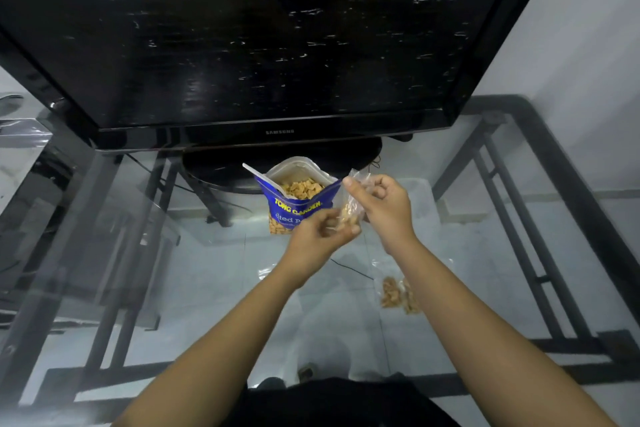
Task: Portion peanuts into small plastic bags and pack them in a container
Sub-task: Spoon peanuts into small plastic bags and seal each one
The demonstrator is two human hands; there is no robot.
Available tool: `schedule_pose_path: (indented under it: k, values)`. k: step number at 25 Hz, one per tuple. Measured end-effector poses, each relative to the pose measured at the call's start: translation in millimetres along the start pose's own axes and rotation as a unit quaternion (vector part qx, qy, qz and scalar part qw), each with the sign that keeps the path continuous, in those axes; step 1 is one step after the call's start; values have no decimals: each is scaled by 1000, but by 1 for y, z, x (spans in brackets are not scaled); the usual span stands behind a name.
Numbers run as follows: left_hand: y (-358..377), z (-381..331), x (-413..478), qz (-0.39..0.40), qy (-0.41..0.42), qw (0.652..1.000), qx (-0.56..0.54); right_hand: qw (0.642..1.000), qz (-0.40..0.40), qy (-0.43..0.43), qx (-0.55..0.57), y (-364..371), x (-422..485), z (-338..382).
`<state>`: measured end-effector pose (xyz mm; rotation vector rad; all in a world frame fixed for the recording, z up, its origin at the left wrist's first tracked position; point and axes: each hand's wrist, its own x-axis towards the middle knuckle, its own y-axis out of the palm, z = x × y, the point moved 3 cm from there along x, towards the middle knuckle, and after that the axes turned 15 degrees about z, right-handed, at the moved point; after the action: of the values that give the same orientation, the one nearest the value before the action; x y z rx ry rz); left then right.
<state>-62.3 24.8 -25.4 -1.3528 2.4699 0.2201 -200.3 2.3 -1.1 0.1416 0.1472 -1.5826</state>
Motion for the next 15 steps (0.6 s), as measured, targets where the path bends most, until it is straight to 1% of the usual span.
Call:
schedule_pose_path:
  k: [3, 6, 9, 11, 13, 15]
  values:
    - [12, 10, 5, -4, -17, 994, -112, 998, 29, 58, -5, -16, -9, -14]
    - [21, 23, 1, 36, -97, 981, -165, 993, 70, 93, -22, -36, -15, -33]
    - [30, 43, 2, 37, -160, 963, -212, 988, 78, 105, -84, -45, -17, -55]
    - [36, 58, 2, 31, -170, 965, -200, 981, 91, 138, -97, -49, -17, -70]
    - [40, 70, 3, 25, -177, 970, -163, 970, 126, 174, -113, -52, -17, -85]
    - [45, 77, 3, 14, -194, 971, -138, 957, 124, 182, -189, -57, -16, -97]
